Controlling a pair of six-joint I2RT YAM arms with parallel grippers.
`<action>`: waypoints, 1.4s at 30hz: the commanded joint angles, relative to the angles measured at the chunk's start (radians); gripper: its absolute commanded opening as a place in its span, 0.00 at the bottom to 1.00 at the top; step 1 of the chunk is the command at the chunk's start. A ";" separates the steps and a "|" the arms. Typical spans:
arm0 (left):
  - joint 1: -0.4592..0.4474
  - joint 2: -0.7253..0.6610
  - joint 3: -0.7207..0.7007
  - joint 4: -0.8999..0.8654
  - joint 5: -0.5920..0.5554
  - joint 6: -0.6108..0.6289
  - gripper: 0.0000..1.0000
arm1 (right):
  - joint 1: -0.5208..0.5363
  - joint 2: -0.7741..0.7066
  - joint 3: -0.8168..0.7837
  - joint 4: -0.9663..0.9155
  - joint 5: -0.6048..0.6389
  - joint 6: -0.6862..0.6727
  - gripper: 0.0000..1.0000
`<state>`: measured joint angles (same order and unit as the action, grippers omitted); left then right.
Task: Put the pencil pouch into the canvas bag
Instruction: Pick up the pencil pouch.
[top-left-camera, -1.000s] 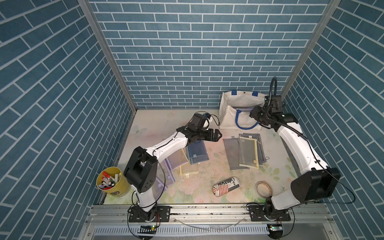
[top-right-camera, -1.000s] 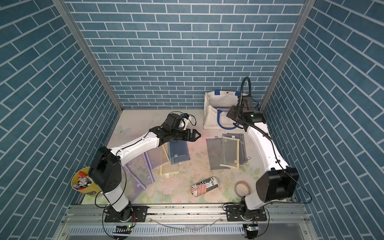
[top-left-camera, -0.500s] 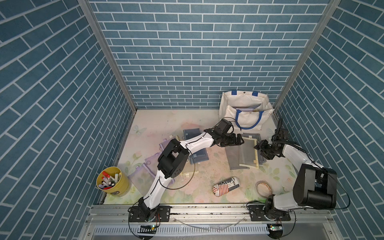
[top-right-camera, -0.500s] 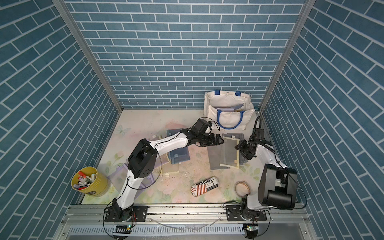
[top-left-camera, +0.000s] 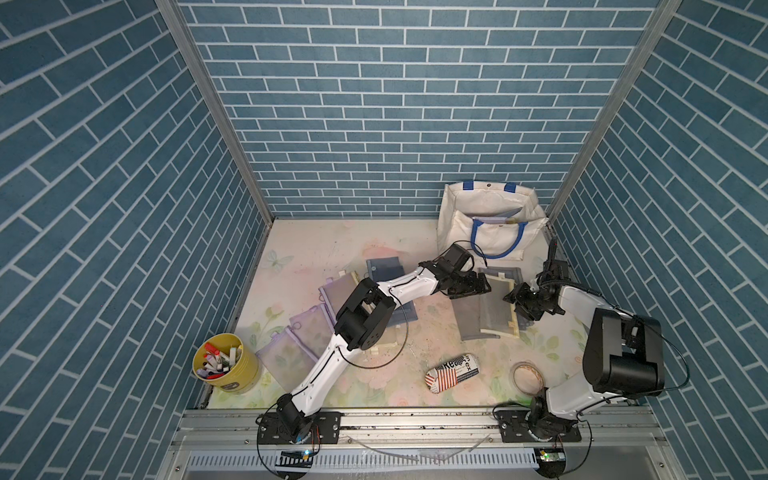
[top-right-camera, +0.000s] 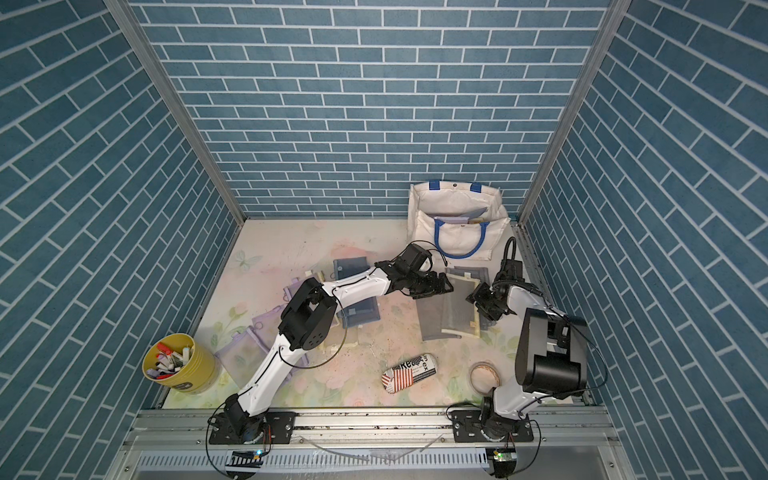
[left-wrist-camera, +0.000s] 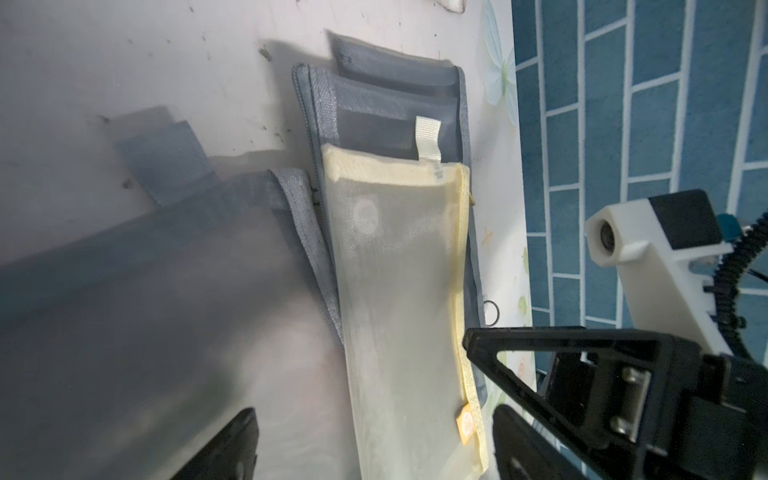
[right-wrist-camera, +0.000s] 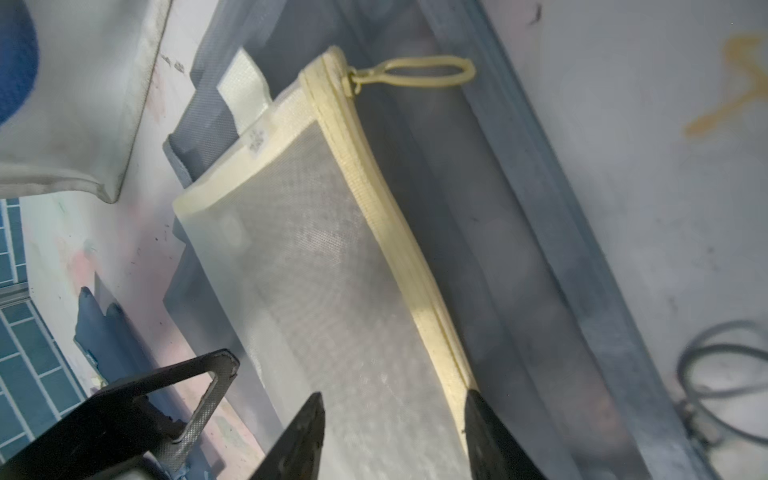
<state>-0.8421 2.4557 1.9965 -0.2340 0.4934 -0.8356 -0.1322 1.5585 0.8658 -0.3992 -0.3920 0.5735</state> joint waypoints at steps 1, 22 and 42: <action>0.001 0.023 0.015 0.009 0.023 0.002 0.85 | -0.003 -0.037 0.002 -0.057 0.045 -0.048 0.54; 0.012 0.010 -0.144 0.247 0.125 -0.052 0.70 | 0.021 -0.006 -0.052 -0.033 0.048 -0.029 0.51; 0.024 -0.089 -0.254 0.322 0.094 -0.084 0.16 | 0.020 -0.056 -0.129 0.131 -0.312 -0.107 0.48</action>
<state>-0.8230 2.4363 1.7763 0.0422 0.6003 -0.9054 -0.1162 1.5246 0.7589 -0.2989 -0.6144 0.5148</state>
